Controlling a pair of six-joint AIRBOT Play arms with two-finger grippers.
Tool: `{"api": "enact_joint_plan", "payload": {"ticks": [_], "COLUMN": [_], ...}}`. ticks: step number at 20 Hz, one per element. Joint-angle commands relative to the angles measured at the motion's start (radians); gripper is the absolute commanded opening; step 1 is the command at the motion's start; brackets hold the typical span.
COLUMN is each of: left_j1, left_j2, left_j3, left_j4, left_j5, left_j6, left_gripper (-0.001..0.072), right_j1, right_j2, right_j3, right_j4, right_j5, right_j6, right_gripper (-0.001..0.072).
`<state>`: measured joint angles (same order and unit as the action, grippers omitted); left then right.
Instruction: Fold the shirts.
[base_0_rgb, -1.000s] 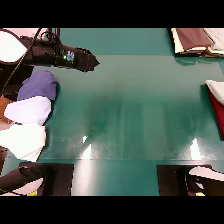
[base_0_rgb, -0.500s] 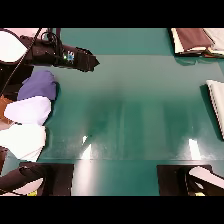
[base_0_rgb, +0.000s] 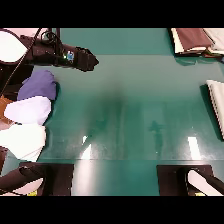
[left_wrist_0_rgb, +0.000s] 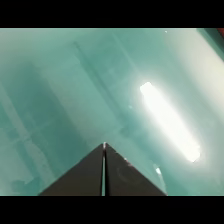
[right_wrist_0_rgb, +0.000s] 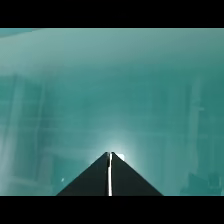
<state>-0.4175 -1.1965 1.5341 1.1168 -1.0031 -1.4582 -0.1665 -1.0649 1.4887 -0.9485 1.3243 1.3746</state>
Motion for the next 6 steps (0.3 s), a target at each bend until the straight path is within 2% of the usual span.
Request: {"api": "enact_joint_plan", "payload": {"ticks": [1,6], "left_j1": [0.0,0.0], "left_j2": [0.0,0.0], "left_j3": [0.0,0.0], "left_j4": [0.0,0.0], "left_j5": [0.0,0.0], "left_j6": [0.0,-0.001], "left_gripper": [0.0022,0.0022], "right_j1": [0.148,0.169], "right_j2": [0.031,0.036], "right_j3": [0.0,0.0], "right_j4": [0.004,0.005], "right_j5": [-0.031,-0.029], "right_j6": [-0.008,-0.007], "right_gripper": [0.0015,0.0015]}}
